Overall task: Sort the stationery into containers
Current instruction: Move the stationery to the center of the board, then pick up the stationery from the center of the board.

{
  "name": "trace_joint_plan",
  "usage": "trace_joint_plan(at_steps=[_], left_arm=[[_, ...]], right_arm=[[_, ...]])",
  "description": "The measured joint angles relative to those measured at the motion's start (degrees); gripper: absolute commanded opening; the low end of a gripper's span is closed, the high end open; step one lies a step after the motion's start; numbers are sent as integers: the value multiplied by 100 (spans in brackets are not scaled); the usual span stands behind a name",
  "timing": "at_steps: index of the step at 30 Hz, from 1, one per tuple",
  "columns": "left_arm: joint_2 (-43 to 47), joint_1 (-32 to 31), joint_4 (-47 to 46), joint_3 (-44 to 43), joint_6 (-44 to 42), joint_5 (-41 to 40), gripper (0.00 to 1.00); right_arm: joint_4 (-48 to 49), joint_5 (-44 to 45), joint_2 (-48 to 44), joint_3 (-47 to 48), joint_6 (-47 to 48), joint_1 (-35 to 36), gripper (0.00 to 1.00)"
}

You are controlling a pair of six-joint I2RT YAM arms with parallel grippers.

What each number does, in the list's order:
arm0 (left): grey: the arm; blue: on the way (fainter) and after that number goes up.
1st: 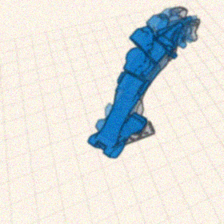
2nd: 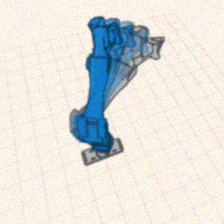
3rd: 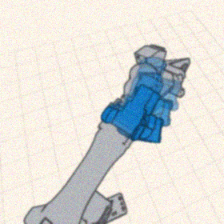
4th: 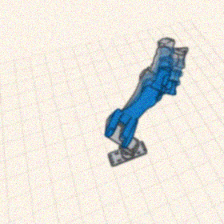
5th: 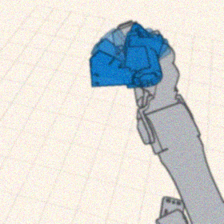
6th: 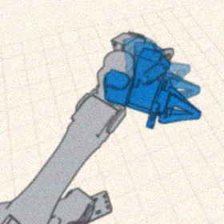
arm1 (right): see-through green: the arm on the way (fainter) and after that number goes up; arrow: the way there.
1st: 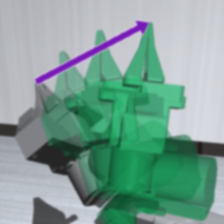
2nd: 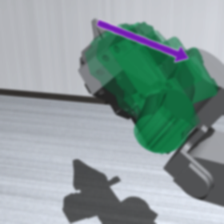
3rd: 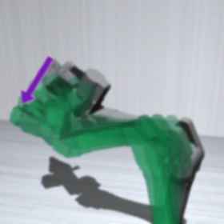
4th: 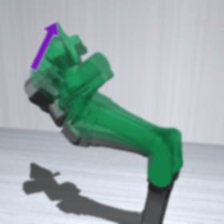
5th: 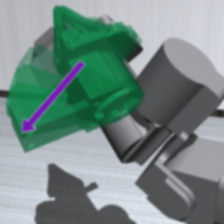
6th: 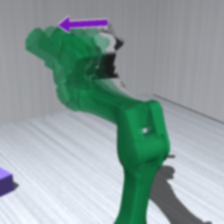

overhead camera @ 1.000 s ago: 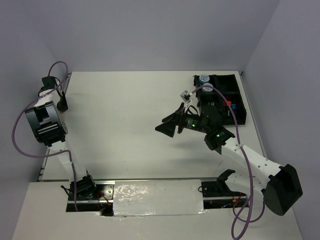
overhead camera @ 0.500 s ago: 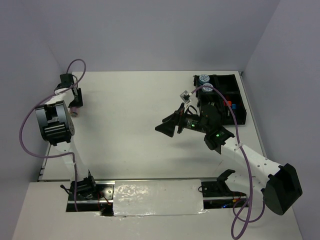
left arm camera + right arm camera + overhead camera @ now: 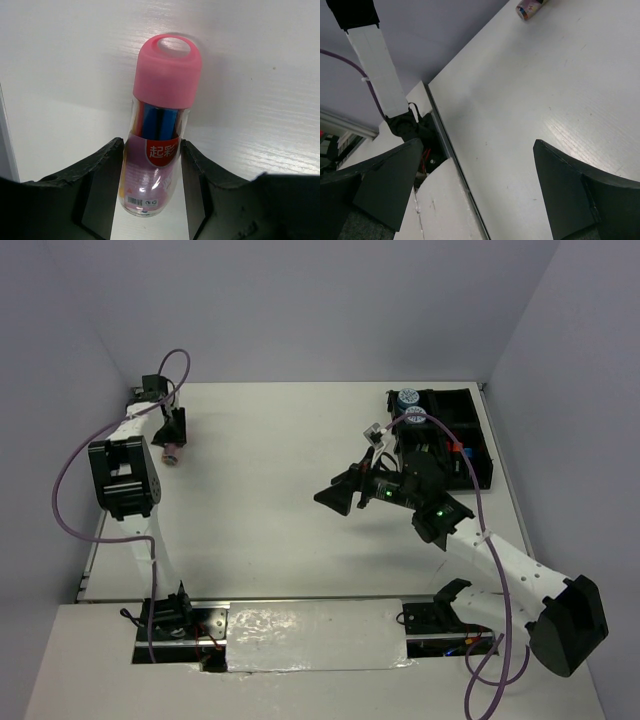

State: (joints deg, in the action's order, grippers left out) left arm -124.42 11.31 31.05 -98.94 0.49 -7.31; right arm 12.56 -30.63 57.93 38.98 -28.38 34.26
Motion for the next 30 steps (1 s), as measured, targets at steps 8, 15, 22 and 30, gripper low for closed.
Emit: trace_joint_plan(at_steps=[8, 15, 22, 30], left_arm=[[-125, -57, 197, -188, -7, -125, 49], [-184, -177, 264, -245, -28, -417, 99], [-297, -184, 238, -155, 173, -83, 99], [-313, -210, 299, -146, 188, 118, 0]], right_arm=[[-24, 26, -46, 0, 39, 0, 100], [-55, 66, -46, 2, 76, -2, 100], [-133, 136, -61, 2, 94, -2, 100], [-155, 149, -125, 9, 103, -48, 100]])
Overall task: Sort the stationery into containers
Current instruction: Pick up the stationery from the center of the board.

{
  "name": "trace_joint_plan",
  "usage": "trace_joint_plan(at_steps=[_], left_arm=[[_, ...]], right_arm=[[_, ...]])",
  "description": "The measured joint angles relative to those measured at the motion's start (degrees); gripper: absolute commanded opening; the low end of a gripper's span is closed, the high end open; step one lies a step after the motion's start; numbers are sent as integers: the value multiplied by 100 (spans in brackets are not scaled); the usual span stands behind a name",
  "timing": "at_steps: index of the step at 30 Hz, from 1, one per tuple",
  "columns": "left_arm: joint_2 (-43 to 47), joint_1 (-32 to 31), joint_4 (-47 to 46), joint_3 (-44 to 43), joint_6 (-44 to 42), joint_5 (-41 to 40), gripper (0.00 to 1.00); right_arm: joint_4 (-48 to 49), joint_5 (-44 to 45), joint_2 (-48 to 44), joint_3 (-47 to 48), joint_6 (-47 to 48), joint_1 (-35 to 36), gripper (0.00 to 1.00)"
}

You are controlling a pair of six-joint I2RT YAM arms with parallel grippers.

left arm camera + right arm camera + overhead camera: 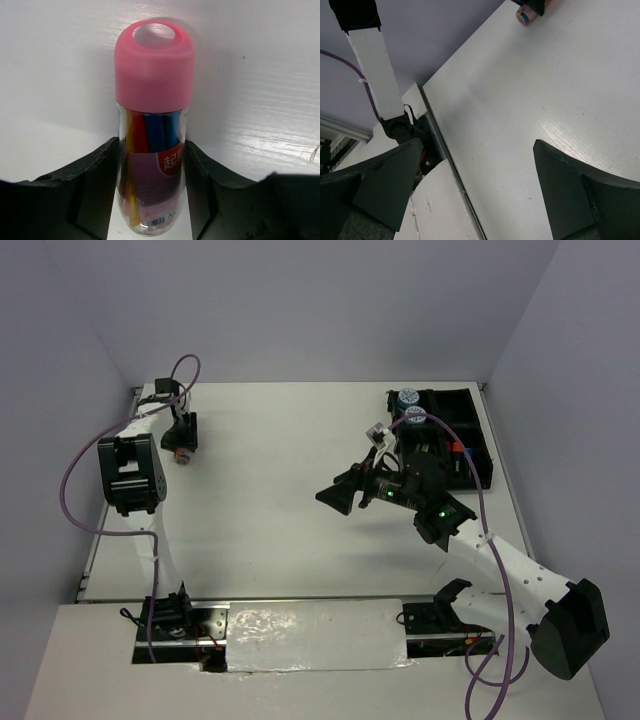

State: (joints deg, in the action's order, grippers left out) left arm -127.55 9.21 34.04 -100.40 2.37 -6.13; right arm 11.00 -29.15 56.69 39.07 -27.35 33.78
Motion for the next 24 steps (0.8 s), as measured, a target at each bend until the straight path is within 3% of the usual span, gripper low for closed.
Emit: trace_joint_plan(at_steps=[14, 20, 24], left_arm=[[264, -4, -170, 376, 98, 68, 0], [682, -20, 17, 903, 188, 138, 0], [1259, -26, 96, 1220, 299, 621, 0]], right_arm=[[-278, 98, -111, 68, 0, -195, 100], [-511, 223, -339, 72, -2, -254, 100], [-793, 293, -354, 153, -4, -391, 100]])
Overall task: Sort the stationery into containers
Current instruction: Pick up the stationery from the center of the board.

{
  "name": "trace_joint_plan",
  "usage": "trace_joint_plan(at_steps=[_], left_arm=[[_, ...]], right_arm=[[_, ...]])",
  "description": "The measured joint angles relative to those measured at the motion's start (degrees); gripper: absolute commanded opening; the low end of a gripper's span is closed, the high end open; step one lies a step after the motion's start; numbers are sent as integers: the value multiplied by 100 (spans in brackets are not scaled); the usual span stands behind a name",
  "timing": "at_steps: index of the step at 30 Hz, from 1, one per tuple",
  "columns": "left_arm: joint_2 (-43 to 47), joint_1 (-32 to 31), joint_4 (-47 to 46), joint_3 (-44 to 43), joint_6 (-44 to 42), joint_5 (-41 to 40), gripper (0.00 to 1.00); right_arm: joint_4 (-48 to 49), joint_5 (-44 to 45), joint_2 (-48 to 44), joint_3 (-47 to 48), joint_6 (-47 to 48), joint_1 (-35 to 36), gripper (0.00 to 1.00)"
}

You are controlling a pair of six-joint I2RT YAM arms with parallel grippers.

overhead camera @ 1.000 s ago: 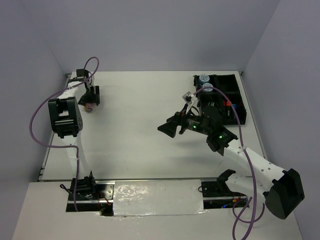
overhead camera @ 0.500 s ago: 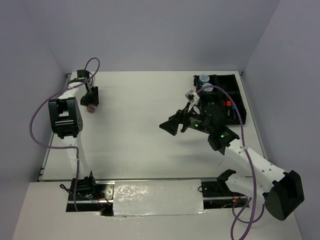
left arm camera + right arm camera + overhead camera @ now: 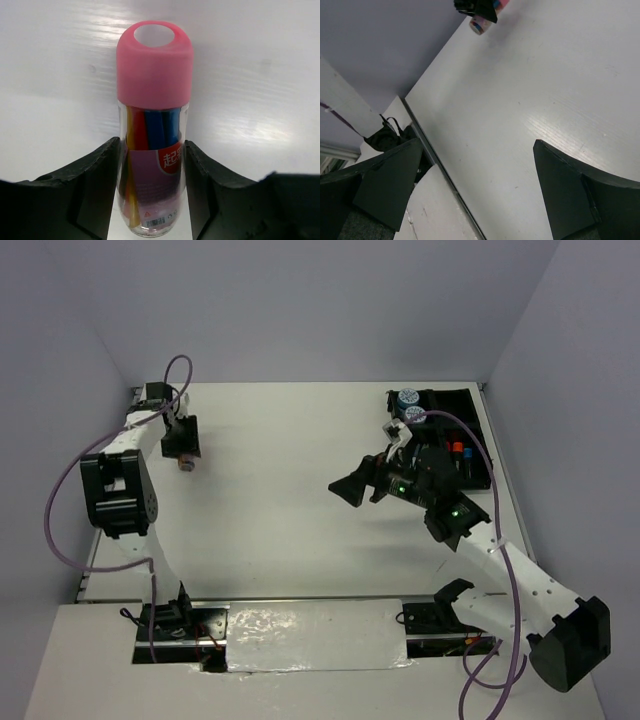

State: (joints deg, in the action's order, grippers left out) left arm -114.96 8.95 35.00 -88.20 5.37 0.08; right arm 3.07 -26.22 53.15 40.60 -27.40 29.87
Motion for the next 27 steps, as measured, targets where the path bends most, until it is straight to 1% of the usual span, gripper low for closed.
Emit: trace_joint_plan(at_steps=[3, 5, 8, 11, 15, 18, 21, 26, 27], left_arm=[[778, -17, -120, 227, 149, 691, 0], [1488, -57, -407, 437, 319, 1421, 0], [2688, -286, -1174, 909, 706, 2579, 0], [3847, -894, -1976, 1480, 1047, 3506, 0], [5018, -2046, -3174, 2321, 1639, 4365, 0], [5547, -2723, -4118, 2999, 2153, 4669, 0], [5733, -3322, -4861, 3517, 2555, 4671, 0], [5598, -3967, -5346, 3720, 2953, 4544, 0], [5534, -4065, -5447, 3720, 2999, 4496, 0]], right_arm=[[-212, 33, -20, 175, -4, -81, 100], [-280, 17, -63, 306, -44, -90, 100], [-264, -96, -127, 485, -186, -94, 100], [-96, -221, -87, 678, -455, -59, 100], [131, -85, 118, 1110, -739, 313, 100], [417, 157, 260, 1412, -857, 640, 100], [702, 424, 328, 1569, -909, 839, 100], [1064, 750, 330, 1528, -933, 1032, 99], [1075, 813, 337, 1530, -909, 1102, 98]])
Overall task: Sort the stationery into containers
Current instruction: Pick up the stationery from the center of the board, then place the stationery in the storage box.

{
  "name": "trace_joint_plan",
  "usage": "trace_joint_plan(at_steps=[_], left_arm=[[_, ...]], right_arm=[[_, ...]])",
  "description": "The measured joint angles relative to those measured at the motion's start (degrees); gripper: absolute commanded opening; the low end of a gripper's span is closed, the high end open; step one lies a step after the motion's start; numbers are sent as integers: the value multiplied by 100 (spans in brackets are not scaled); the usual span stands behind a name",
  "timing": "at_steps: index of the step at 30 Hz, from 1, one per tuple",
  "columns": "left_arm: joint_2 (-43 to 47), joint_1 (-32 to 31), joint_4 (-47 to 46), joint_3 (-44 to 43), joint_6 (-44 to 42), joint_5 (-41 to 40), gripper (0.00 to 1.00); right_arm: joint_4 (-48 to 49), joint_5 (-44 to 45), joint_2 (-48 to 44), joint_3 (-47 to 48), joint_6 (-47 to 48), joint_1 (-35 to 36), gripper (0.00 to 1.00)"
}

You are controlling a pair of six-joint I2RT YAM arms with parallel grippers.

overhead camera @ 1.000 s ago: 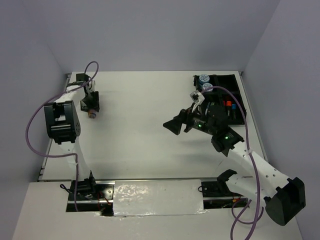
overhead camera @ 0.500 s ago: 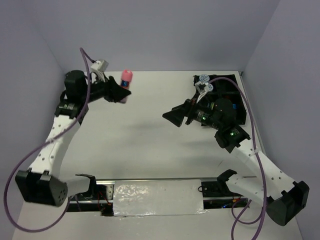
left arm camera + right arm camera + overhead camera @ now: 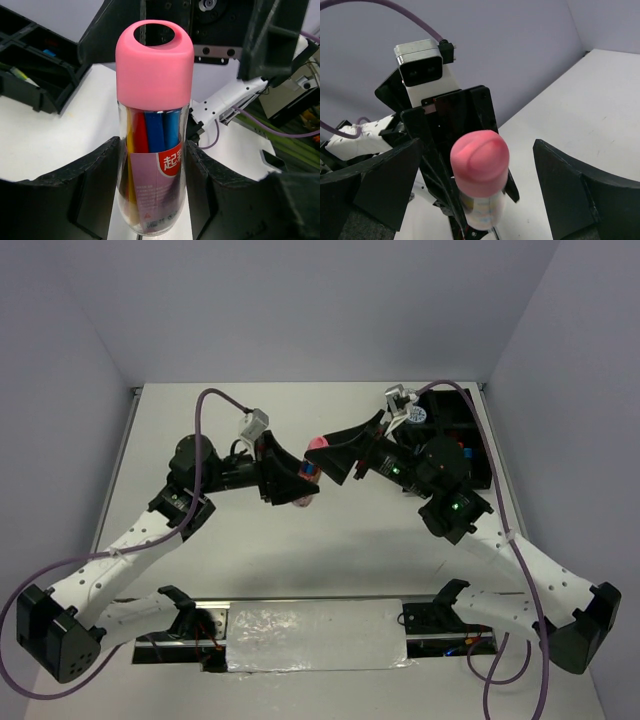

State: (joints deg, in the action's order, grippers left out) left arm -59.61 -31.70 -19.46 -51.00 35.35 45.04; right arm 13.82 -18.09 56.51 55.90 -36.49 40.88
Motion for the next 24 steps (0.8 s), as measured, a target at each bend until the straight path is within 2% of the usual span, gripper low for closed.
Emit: trace_joint_plan(at_steps=[5, 8, 10, 11, 12, 13, 14, 15, 18, 20, 24], left_arm=[[-225, -302, -107, -107, 92, -295, 0], [-291, -337, -116, -214, 87, -551, 0], [-323, -334, -181, -249, 109, -634, 0], [-326, -337, -232, -249, 120, -640, 0], [-326, -350, -249, -251, 179, -688, 0], [-328, -348, -238, -251, 262, -726, 3], [-350, -343, -245, -251, 260, -745, 66], [-367, -343, -227, -251, 249, -820, 99], [-417, -363, 179, -420, 52, -1266, 99], [-483, -365, 1117, -857, -249, -1919, 99], [-581, -363, 3115, -1980, -732, -3875, 99]], right_arm=[[-15, 229, 105, 0, 52, 245, 93], [-7, 319, 136, -20, 28, 330, 78], [-4, 428, 153, -22, 74, 398, 50], [-2, 531, 181, -24, 87, 402, 31], [11, 586, 203, -35, 131, 391, 0], [20, 667, 219, -46, 107, 382, 0], [37, 728, 236, -46, 105, 387, 0], [37, 785, 254, -46, 94, 389, 0], [-269, 960, 372, 46, 238, 328, 0], [-706, 951, 632, 404, 507, 28, 0], [-1849, 992, 1635, 1639, 1342, -1325, 0]])
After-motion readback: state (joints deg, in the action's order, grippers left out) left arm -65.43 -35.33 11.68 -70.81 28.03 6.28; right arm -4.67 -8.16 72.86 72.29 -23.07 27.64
